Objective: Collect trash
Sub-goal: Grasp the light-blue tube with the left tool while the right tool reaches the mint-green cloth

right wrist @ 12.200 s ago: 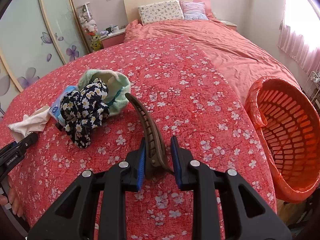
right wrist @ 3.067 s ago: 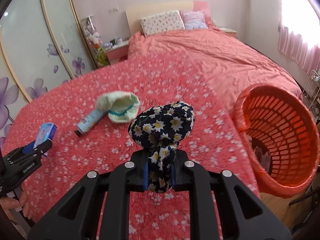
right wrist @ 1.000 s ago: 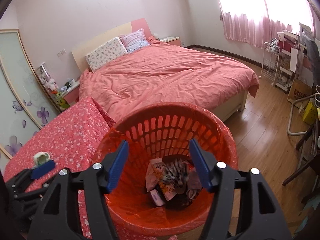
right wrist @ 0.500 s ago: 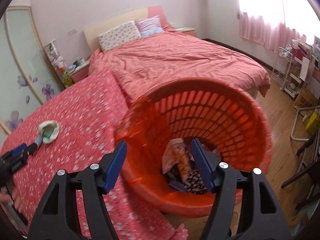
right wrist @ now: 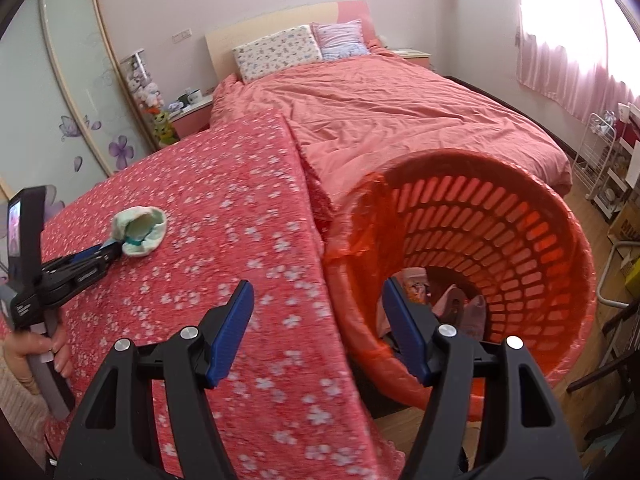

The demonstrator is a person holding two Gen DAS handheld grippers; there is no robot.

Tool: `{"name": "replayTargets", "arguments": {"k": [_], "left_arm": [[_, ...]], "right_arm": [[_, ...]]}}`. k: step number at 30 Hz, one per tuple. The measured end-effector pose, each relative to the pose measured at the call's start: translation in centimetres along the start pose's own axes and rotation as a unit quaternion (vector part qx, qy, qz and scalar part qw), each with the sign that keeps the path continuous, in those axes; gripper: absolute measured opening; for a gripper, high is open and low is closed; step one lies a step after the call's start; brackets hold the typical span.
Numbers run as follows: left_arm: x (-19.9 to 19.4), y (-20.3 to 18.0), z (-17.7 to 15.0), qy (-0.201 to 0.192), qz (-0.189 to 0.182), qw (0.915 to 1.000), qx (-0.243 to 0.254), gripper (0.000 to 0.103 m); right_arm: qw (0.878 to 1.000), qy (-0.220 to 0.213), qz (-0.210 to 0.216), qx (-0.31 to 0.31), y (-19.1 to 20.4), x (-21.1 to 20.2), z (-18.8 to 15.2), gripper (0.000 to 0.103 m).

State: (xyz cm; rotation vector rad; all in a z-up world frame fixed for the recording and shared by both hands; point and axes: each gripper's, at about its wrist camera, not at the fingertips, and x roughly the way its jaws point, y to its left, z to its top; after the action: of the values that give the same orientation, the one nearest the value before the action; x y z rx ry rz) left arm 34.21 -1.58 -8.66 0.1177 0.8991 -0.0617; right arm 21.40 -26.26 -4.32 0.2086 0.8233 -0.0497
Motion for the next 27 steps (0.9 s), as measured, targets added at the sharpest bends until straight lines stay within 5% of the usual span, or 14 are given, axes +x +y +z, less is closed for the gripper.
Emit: {"name": "replayTargets", "arguments": {"k": [12,27], "left_arm": [[-2.3,8.9,-4.2,0.007,0.067,0.9967,-0.046,0.032],[-2.3,11.5,-4.5,0.008,0.036,0.9955,-0.087,0.032]], "right_arm": [[0.997,0.024,0.031,-0.07,7.6,2.6,-0.6,0.066],[0.996,0.048,0.057,-0.054,17.9,9.7,4.3,0.066]]}}
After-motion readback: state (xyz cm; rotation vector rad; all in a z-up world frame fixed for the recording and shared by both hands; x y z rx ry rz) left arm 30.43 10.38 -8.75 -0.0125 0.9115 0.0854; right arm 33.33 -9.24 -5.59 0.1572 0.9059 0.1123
